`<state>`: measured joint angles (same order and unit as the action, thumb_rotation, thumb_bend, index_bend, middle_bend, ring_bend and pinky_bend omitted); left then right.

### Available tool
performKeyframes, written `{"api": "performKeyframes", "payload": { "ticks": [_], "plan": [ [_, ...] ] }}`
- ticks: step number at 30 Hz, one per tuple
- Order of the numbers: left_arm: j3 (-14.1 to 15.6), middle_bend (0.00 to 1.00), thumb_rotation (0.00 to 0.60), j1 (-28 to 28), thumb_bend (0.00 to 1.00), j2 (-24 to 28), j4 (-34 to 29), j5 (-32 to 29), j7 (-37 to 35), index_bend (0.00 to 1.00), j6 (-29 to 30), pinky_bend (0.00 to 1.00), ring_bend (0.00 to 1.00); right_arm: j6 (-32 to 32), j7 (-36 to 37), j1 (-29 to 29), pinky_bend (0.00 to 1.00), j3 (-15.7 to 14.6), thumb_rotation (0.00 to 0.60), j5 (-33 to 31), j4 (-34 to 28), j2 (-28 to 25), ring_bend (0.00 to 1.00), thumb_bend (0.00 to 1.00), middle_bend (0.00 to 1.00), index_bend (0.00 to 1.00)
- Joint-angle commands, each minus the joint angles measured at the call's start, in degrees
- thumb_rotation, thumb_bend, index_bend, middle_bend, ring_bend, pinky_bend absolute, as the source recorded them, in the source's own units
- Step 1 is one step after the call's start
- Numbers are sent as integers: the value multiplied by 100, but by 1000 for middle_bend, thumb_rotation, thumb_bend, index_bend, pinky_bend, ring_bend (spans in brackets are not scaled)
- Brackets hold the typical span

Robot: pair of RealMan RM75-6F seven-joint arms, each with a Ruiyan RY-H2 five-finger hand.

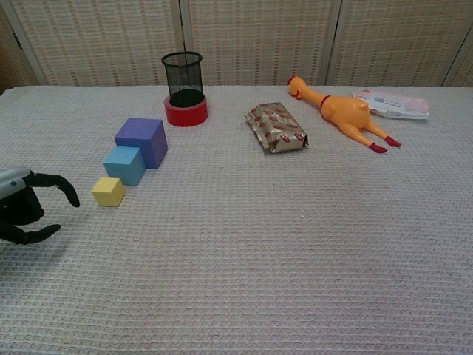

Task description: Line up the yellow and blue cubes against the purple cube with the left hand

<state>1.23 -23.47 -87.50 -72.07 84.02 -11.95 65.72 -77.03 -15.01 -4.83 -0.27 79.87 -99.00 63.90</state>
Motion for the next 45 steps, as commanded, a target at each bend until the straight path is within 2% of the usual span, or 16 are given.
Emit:
{"api": "performKeyframes", "payload": {
  "ticks": [1, 5, 8, 20, 31, 45],
  "plan": [
    [60, 1000, 600, -62, 391, -22, -5, -5, 32, 338, -219, 1000, 1000, 2, 5, 3, 0, 1, 600, -7, -6, -5, 0, 101, 0, 0],
    [39, 1000, 600, -125, 390, -51, 6, -25, 48, 255, -364, 1000, 1000, 15, 22, 3, 0, -4, 600, -9, -5, -23, 0, 101, 0, 0],
    [22, 1000, 600, -148, 394, -50, 13, -18, 42, 233, -398, 1000, 1000, 18, 43, 5, 0, 3, 600, -25, -2, -44, 0, 101, 0, 0],
    [-5, 1000, 600, -249, 395, -101, 115, -7, 4, 223, -595, 1000, 1000, 57, 16, -9, 0, 6, 600, -49, 0, -35, 0, 101, 0, 0],
    [-45, 1000, 600, -370, 396, -171, 205, 5, -115, 161, -765, 1000, 1000, 72, 19, -13, 0, 27, 600, -105, 7, -41, 0, 101, 0, 0],
    [-143, 1000, 600, -463, 396, -312, 477, -95, -99, 160, -874, 1000, 1000, 107, 18, -30, 0, 46, 600, -163, 34, -40, 0, 101, 0, 0]
  ]
}}
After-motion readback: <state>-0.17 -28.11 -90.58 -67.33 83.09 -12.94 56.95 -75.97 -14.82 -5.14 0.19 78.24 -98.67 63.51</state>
